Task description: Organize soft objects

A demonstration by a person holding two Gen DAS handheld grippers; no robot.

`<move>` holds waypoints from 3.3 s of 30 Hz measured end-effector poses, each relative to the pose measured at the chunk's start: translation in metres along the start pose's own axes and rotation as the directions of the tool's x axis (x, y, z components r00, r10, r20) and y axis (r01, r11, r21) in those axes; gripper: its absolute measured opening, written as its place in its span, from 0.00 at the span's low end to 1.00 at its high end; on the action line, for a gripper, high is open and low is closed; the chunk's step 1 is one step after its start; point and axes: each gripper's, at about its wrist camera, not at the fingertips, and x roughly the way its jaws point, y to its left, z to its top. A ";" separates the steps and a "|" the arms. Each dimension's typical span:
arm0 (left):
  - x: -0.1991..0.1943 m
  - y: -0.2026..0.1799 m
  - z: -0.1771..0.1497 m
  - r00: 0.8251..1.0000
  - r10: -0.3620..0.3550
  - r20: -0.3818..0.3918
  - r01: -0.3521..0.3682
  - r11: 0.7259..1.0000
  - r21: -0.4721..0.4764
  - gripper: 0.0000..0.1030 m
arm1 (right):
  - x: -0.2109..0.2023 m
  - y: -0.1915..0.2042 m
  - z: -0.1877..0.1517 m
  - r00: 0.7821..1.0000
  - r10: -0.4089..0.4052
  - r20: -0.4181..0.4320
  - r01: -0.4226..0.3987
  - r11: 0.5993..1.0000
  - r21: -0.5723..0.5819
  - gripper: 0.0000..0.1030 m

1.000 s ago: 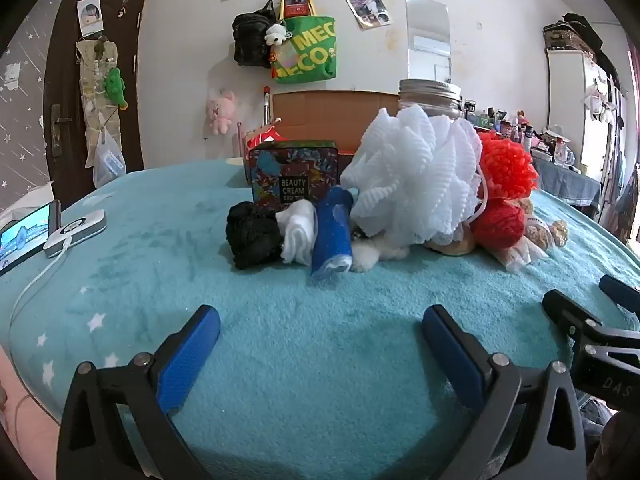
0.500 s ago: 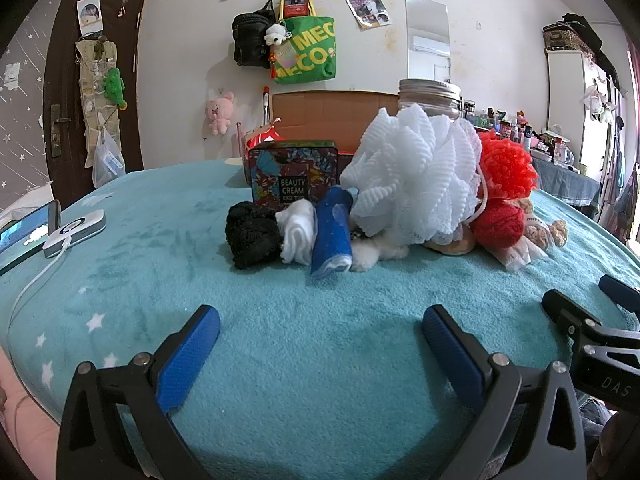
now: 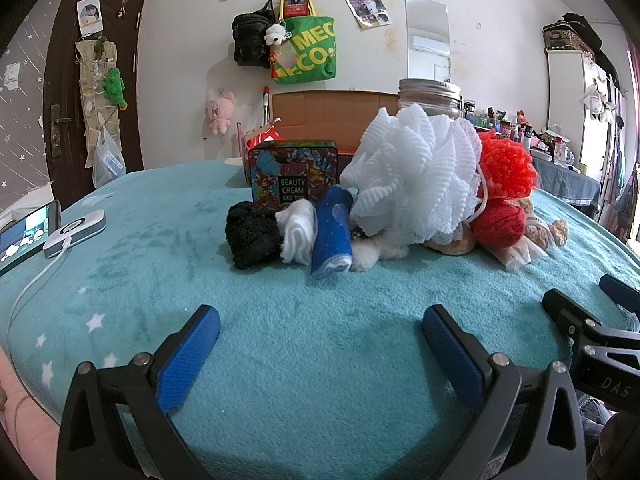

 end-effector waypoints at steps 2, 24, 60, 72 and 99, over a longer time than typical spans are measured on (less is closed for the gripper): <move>0.000 0.000 0.000 1.000 0.000 0.000 0.000 1.000 0.000 1.00 | 0.000 0.000 0.000 1.000 0.000 0.001 0.000 1.000 0.000 1.00; 0.000 0.000 0.000 1.000 0.000 0.000 0.000 1.000 0.001 1.00 | 0.000 0.000 0.000 1.000 0.000 0.003 0.000 1.000 0.000 1.00; 0.001 0.012 0.019 0.999 -0.047 -0.019 0.047 0.998 -0.035 1.00 | -0.002 -0.006 0.012 0.998 0.051 -0.027 -0.050 0.999 0.017 1.00; 0.000 0.008 0.066 0.987 -0.157 0.042 0.156 0.988 0.024 1.00 | -0.003 -0.023 0.066 0.991 0.131 0.031 -0.133 0.990 0.046 1.00; 0.046 -0.028 0.105 0.925 -0.365 -0.102 0.376 0.918 0.124 0.48 | 0.057 -0.003 0.119 0.837 0.530 -0.137 -0.531 0.847 0.031 0.42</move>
